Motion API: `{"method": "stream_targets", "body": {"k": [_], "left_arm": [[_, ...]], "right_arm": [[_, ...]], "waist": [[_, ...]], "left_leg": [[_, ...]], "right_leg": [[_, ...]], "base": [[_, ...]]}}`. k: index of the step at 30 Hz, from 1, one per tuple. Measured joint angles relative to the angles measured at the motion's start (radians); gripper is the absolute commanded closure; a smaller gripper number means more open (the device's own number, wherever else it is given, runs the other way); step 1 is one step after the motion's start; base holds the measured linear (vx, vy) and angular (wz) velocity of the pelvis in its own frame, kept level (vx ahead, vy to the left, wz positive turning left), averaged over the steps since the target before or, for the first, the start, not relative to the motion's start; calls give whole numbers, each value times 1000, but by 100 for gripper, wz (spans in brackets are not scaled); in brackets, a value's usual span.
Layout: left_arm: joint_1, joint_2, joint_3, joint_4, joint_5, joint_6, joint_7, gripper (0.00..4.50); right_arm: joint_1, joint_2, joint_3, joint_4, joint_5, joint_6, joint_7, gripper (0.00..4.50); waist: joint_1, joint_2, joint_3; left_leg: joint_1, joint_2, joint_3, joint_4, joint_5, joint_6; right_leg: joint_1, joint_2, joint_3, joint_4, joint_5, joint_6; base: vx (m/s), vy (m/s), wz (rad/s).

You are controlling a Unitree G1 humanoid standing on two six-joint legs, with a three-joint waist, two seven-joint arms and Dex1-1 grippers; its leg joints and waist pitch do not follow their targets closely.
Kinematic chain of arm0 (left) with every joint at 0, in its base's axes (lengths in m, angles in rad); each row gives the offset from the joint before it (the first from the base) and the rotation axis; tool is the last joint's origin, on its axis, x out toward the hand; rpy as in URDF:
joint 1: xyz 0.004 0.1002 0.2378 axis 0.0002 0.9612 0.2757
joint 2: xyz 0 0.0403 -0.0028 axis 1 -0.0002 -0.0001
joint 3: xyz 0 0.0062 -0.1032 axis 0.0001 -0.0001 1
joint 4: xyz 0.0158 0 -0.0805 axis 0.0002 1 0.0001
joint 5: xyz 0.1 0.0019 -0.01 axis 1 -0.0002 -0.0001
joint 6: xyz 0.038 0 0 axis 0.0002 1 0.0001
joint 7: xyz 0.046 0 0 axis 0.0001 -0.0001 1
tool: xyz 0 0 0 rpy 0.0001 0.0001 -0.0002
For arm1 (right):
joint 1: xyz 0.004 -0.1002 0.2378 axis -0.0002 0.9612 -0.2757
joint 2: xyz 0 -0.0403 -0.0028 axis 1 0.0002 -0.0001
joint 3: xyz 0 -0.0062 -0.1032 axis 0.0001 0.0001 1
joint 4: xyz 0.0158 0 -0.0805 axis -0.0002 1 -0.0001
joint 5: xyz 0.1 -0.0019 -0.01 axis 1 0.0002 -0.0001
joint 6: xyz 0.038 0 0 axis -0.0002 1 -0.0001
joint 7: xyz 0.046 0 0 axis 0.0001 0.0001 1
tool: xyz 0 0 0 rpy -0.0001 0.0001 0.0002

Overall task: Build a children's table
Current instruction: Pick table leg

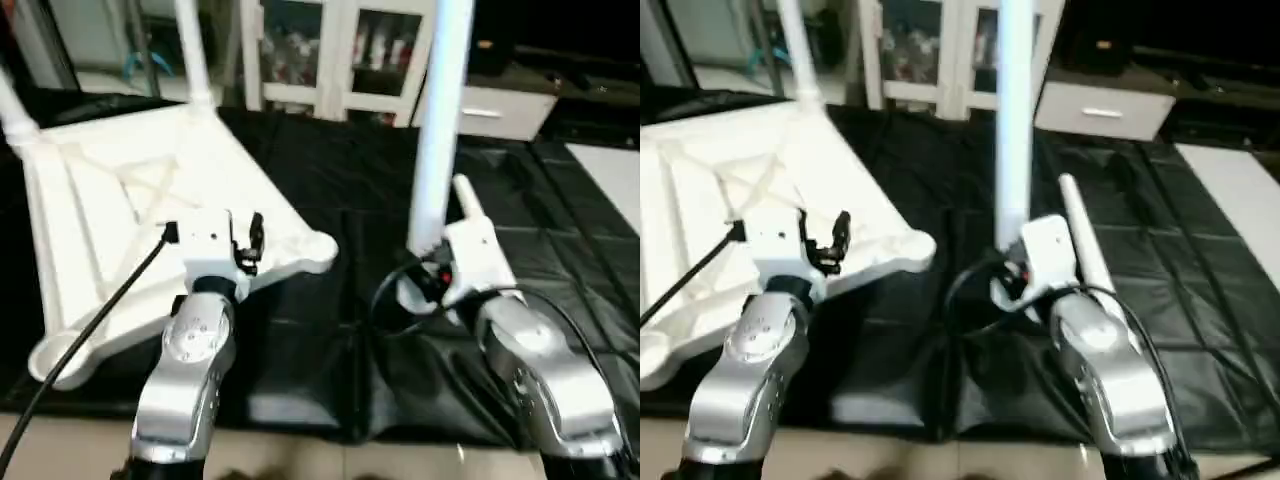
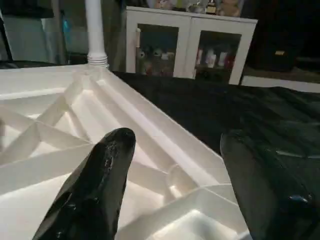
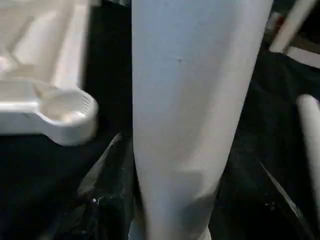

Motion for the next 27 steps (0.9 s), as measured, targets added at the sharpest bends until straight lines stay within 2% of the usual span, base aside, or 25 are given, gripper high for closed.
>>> {"method": "stream_targets", "body": {"k": [1,2,3,4,5,8,9,10,11,12,13,14,15,16,17,18,19,20,21,22,23,24,25,26,27], "left_arm": [[5,0,5,0,-1,1,0,132],[6,4,7,-1,-4,1,-3,132],[6,13,11,-7,-11,1,-15,132],[6,17,14,-13,-17,-2,-22,132],[10,19,14,-23,-21,-6,-32,132],[12,5,8,-31,-29,-13,-55,132],[19,5,6,-31,-29,-16,-57,132],[22,6,2,-30,-29,-16,-59,132],[22,9,1,-31,-28,-18,-61,132],[16,21,-2,-32,-28,-19,-67,132],[16,21,-4,-32,-28,-19,-73,132],[22,25,-9,-31,-26,-21,-79,132],[30,25,-16,-27,-24,-20,-84,132],[34,24,-21,-26,-21,-20,-86,132],[35,25,-46,-24,-17,-20,-97,132],[31,25,-58,-25,-16,-23,-107,132],[28,25,-59,-27,-15,-26,-108,132],[27,25,-57,-27,-13,-26,-107,132],[32,28,-52,-29,-10,-26,-105,132],[37,31,-46,-30,-8,-26,-104,132],[48,41,-33,-30,-5,-25,-103,132],[63,54,-2,-29,2,-25,-95,132],[71,56,6,-26,4,-20,-93,132],[73,54,4,-27,5,-20,-92,132],[73,53,0,-33,10,-20,-88,132]], "right_arm": [[1,4,1,-2,4,0,1,266],[2,12,-2,-6,13,3,1,266],[8,21,-7,-19,25,7,2,266],[15,23,-12,-31,35,8,4,266],[24,24,-16,-43,42,9,6,266],[44,18,-27,-50,46,8,14,266],[43,17,-27,-50,46,7,18,266],[40,17,-25,-50,46,7,22,266],[40,20,-24,-50,46,6,24,266],[40,19,-25,-52,46,2,26,266],[38,16,-27,-52,44,0,26,266],[30,14,-27,-49,43,-2,27,266],[15,10,-27,-43,40,-7,27,266],[13,7,-27,-41,39,-8,27,266],[12,1,-29,-31,36,-9,27,266],[12,-3,-30,-26,35,-9,28,266],[10,-1,-32,-26,35,-10,29,266],[7,3,-36,-24,37,-10,30,266],[-3,7,-39,-18,38,-14,38,266],[-6,10,-34,-18,39,-18,45,266],[-15,18,-19,-17,42,-24,60,266],[-42,22,3,-17,48,-29,74,266],[-47,21,9,-19,48,-37,81,266],[-47,18,11,-20,48,-42,85,266],[-45,14,14,-20,48,-42,94,266]], "waist": [[-3,9,-2],[-6,12,-1],[-8,11,-1],[-2,9,-1],[3,11,2],[2,11,22],[-8,18,28],[-25,36,34],[-34,48,41],[-36,41,44],[-36,22,39],[-35,3,32],[-27,-5,31],[-19,-1,29],[-5,6,25],[0,9,21],[3,16,17],[5,29,11],[12,57,0],[14,60,-1],[2,51,-2],[-5,31,-8],[-13,29,-9],[-19,23,-13],[-34,5,-14]], "left_leg": [[1,14,-7,-10,11,-16],[-1,21,-6,-10,15,-24],[-2,20,-3,-1,17,-25],[-2,20,3,1,18,-27],[1,21,4,-4,24,-34],[46,23,18,-38,28,-64],[59,32,17,-39,17,-75],[68,49,8,-39,15,-76],[72,67,7,-49,15,-80],[75,63,10,-54,14,-82],[79,60,19,-54,15,-82],[84,49,26,-52,15,-84],[84,46,17,-41,-9,-95],[68,43,8,-14,-20,-77],[36,31,-15,57,-22,-61],[17,22,-22,66,-19,-57],[8,25,-22,35,-15,-51],[3,38,-20,-19,-6,-40],[8,63,-22,-54,61,-46],[16,71,-29,-56,80,-74],[20,62,-41,-59,71,-76],[22,48,-47,-64,60,-76],[25,43,-54,-63,54,-70],[32,36,-61,-64,45,-64],[46,22,-62,-69,36,-61]], "right_leg": [[1,1,-11,-10,9,22],[-2,-7,6,13,5,54],[-11,-37,44,51,-22,66],[-10,-59,60,63,-29,71],[-9,-68,58,62,-27,76],[9,-72,54,51,-31,76],[24,-72,33,33,-32,76],[51,-73,-6,8,-32,76],[80,-72,-32,6,-52,77],[83,-78,-20,85,-103,75],[103,-88,9,127,-123,76],[131,-89,47,134,-181,91],[131,-85,57,129,-200,85],[134,-84,56,123,-200,85],[137,-84,57,113,-199,84],[144,-82,60,98,-195,82],[151,-72,60,86,-190,76],[160,-54,55,74,-190,75],[176,-30,43,60,-191,73],[180,-28,39,57,-196,76],[185,-31,37,55,-206,80],[136,-40,61,125,-208,76],[100,-46,67,166,-205,88],[57,-57,75,186,-196,112],[8,-74,96,182,-182,143]], "base": [[-76,-100,-2],[-52,-93,-1],[-47,-69,11],[-47,-69,11],[-88,-73,7],[-93,-99,2],[-109,-61,-4],[-109,-61,-4],[-57,6,-19],[0,0,0],[0,0,0],[18,-101,-12],[91,-110,-26],[91,-110,-26],[100,-47,-24],[98,-36,2],[159,-48,18],[111,-35,22],[175,25,17],[226,47,12],[226,47,12],[219,-8,-3],[107,-18,-13],[179,-34,-26],[128,-55,-22]]}}
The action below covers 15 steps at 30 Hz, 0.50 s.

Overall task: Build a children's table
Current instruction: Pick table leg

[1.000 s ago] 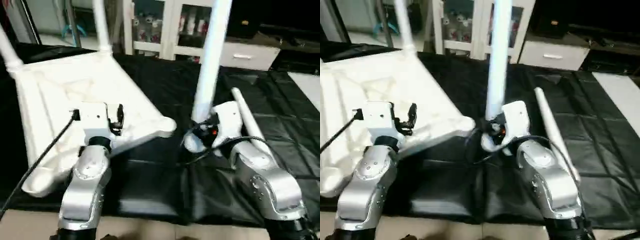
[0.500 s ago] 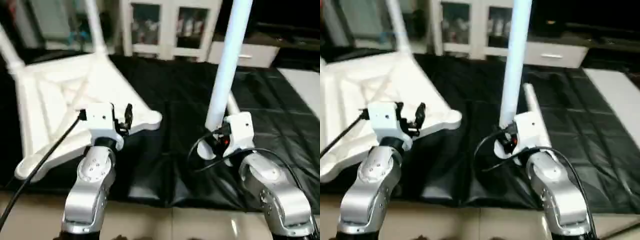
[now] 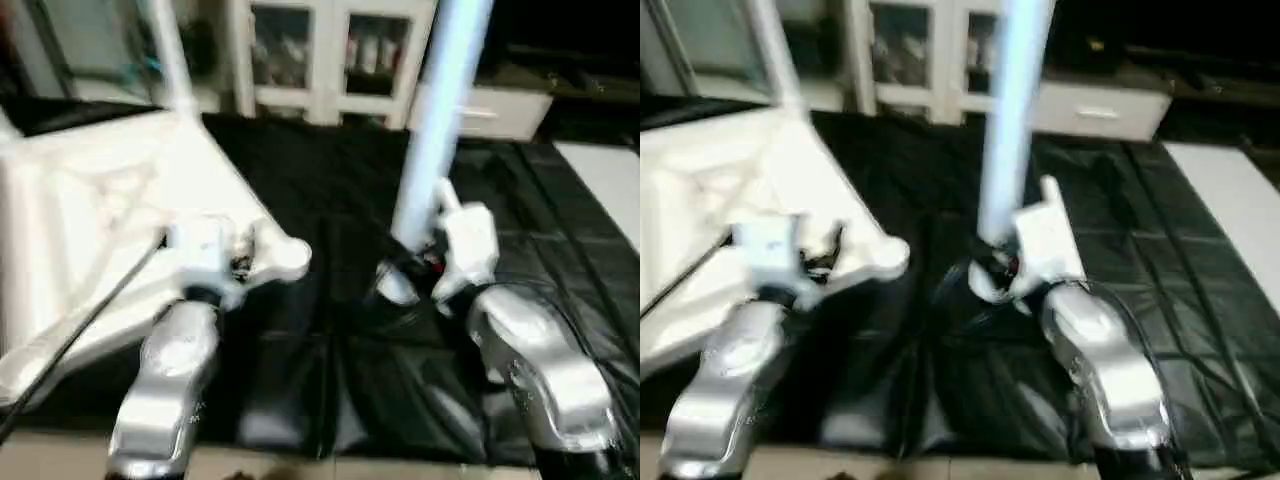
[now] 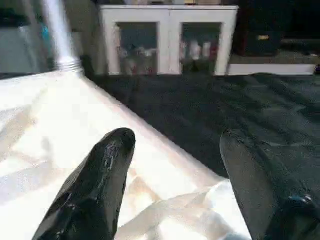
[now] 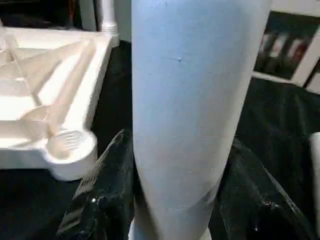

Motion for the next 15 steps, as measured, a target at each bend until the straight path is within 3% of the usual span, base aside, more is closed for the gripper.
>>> {"method": "stream_targets", "body": {"k": [1,2,3,4,5,6,7,8,9,11,12,13,15], "left_arm": [[-1,0,-6,-9,3,0,3,132],[0,-5,-16,-12,7,0,4,132],[4,-26,-46,-14,9,1,3,132],[21,-30,-69,-22,10,1,2,132],[33,-26,-69,-27,11,1,2,132],[45,-12,-55,-40,13,1,3,132],[47,-8,-44,-46,13,1,3,132],[52,2,-33,-55,13,1,0,132],[67,24,-17,-58,13,1,-11,132],[79,61,6,-51,11,1,-36,132],[81,70,9,-51,7,0,-57,132],[81,77,9,-51,-14,-3,-90,114],[87,100,2,-57,-84,-6,-191,95]], "right_arm": [[8,-4,-1,-1,0,-1,3,266],[23,-17,-5,1,-1,-1,5,266],[44,-29,-14,6,-2,-1,6,266],[45,-29,-28,27,-2,1,7,266],[46,-24,-29,26,-1,1,10,266],[39,-19,-23,17,2,0,20,266],[37,-20,-16,4,9,-5,33,266],[40,-12,-10,-3,13,-10,46,266],[40,0,17,-7,28,-9,59,266],[43,-4,30,-18,34,-10,67,266],[44,-17,24,-18,34,-10,66,266],[49,-18,10,-18,35,-10,65,266],[68,-19,-25,-18,45,-9,64,266]], "waist": [[-10,-25,-1],[-25,-44,0],[-21,-39,3],[-14,-35,5],[-9,-23,5],[10,-14,4],[27,20,-1],[35,34,0],[35,29,0],[37,18,-3],[39,11,-4],[36,4,-4],[35,1,-2]], "left_leg": [[2,-36,-24,-2,-8,11],[0,-56,-34,8,-19,27],[-21,-55,-34,67,-34,110],[-56,-54,-17,132,-42,127],[-70,-53,-4,138,-41,119],[-57,-42,9,72,-26,92],[-53,-14,14,13,-7,72],[-40,8,14,16,27,0],[-39,1,10,23,21,5],[-41,-12,5,30,16,9],[-40,-28,-2,30,15,8],[-41,-42,-1,30,15,7],[-45,-44,6,19,22,-2]], "right_leg": [[-11,-18,27,-54,17,13],[-4,-27,43,-64,79,-14],[13,-28,26,-78,71,-10],[41,-33,-1,-106,73,-12],[64,-41,-29,-131,76,-13],[84,-32,-39,-147,71,-26],[99,-11,-55,-154,69,-35],[109,0,-62,-152,62,-35],[100,3,-47,-137,55,-45],[61,1,6,-102,74,-30],[37,-13,37,-119,99,-6],[28,-26,56,-139,110,26],[21,-29,62,-135,117,26]], "base": [[128,-55,-22],[107,-101,16],[116,-82,50],[116,-82,50],[134,-25,44],[154,-7,17],[154,-7,17],[171,47,1],[174,70,11],[147,62,10],[-25,78,-1],[-49,85,6],[-40,27,2]]}}
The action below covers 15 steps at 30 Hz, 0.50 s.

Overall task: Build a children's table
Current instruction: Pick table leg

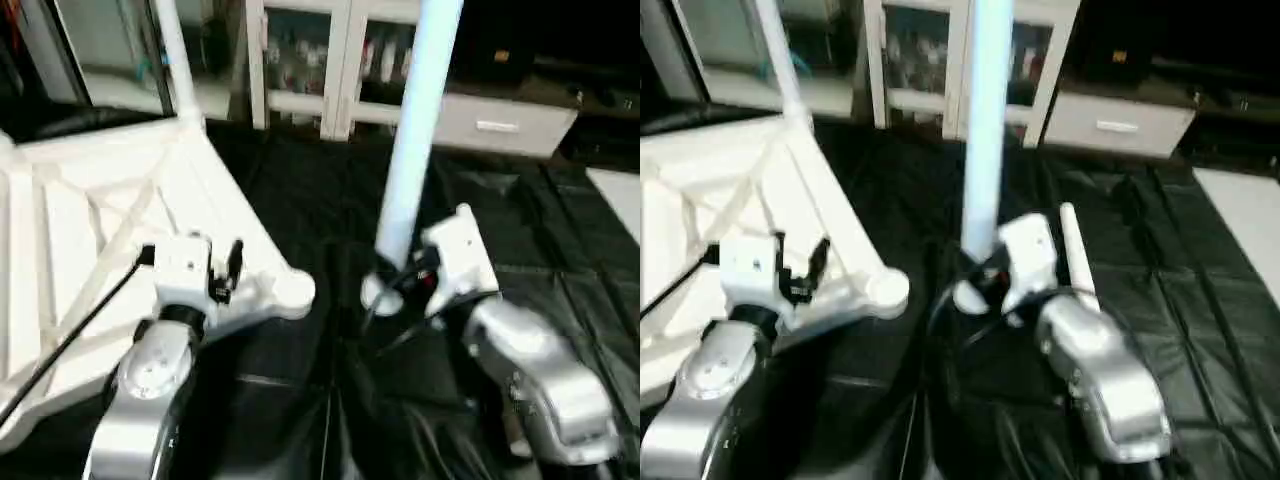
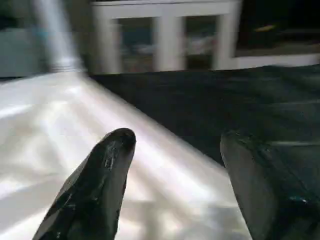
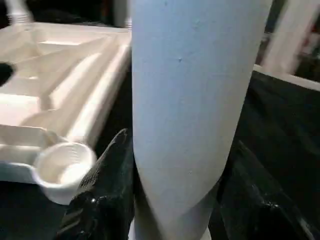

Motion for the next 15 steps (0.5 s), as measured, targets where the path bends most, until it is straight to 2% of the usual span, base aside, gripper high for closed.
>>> {"method": "stream_targets", "body": {"k": [2,4,6,8,9,15], "left_arm": [[8,46,-14,1,-52,11,-87,95],[7,118,-14,13,-84,23,-182,60],[-28,207,-18,76,-101,20,-308,48],[-40,235,-11,114,-103,16,-367,40],[-52,245,-12,140,-112,17,-408,15],[-186,341,-62,321,-113,-6,-568,2]], "right_arm": [[11,0,-19,0,13,1,5,266],[14,-2,-33,-1,37,4,24,266],[11,-12,-34,-1,63,4,54,266],[8,-19,-35,-1,75,0,68,266],[5,-23,-36,3,75,0,75,266],[-51,-47,-61,41,77,-37,111,266]], "waist": [[-2,0,3],[-8,6,8],[-8,10,12],[-9,13,15],[-7,14,16],[-9,9,19]], "left_leg": [[1,11,12,-10,7,-5],[2,19,18,-11,7,-8],[5,31,32,-11,9,-11],[7,39,42,-11,10,-12],[8,42,45,-12,11,-14],[14,45,49,-15,11,-14]], "right_leg": [[0,1,-2,-5,4,-13],[0,1,-10,-6,12,-21],[2,1,-14,-5,17,-29],[2,1,-15,-5,17,-29],[2,1,-16,-5,18,-30],[-1,0,-16,-7,17,-29]], "base": [[0,0,0],[-92,-26,0],[-102,-21,4],[-102,-23,3],[-95,-13,-1],[-65,-7,0]]}}
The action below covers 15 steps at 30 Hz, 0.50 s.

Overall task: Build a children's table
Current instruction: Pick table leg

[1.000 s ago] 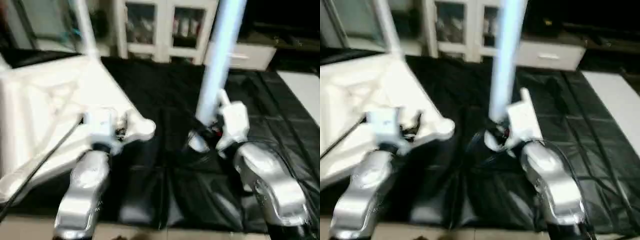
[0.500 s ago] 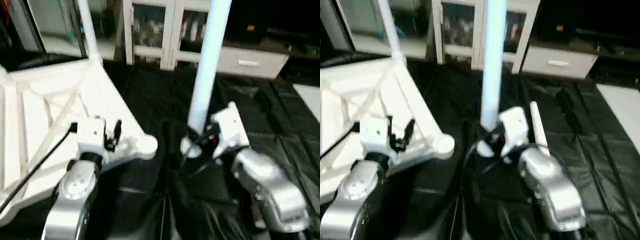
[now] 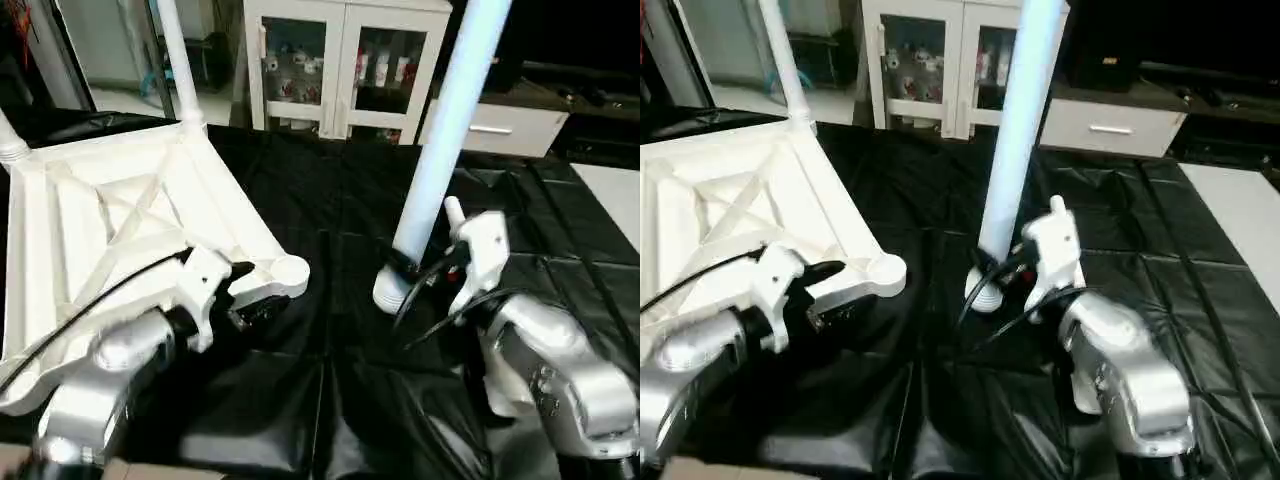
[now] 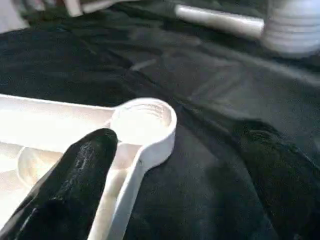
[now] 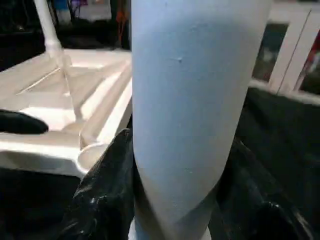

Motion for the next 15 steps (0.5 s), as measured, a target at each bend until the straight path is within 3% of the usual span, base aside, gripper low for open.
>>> {"method": "stream_targets", "body": {"k": [4,10,15], "left_arm": [[-65,12,-28,107,37,-19,-43,2],[-162,58,-88,247,94,-3,-110,57],[-215,55,-91,325,100,46,-121,96]], "right_arm": [[-7,-21,0,7,1,-3,30,266],[-14,-30,12,8,0,-5,66,266],[-17,-35,21,15,0,-7,78,266]], "waist": [[-2,-5,1],[-2,-9,2],[2,-9,2]], "left_leg": [[-4,0,1,-1,1,-2],[-4,1,5,-1,2,-3],[-4,6,16,-1,4,-4]], "right_leg": [[0,-1,0,-3,0,0],[-3,-1,0,-8,3,-5],[-6,-2,1,-9,17,-25]], "base": [[-14,4,-3],[0,0,0],[0,0,0]]}}
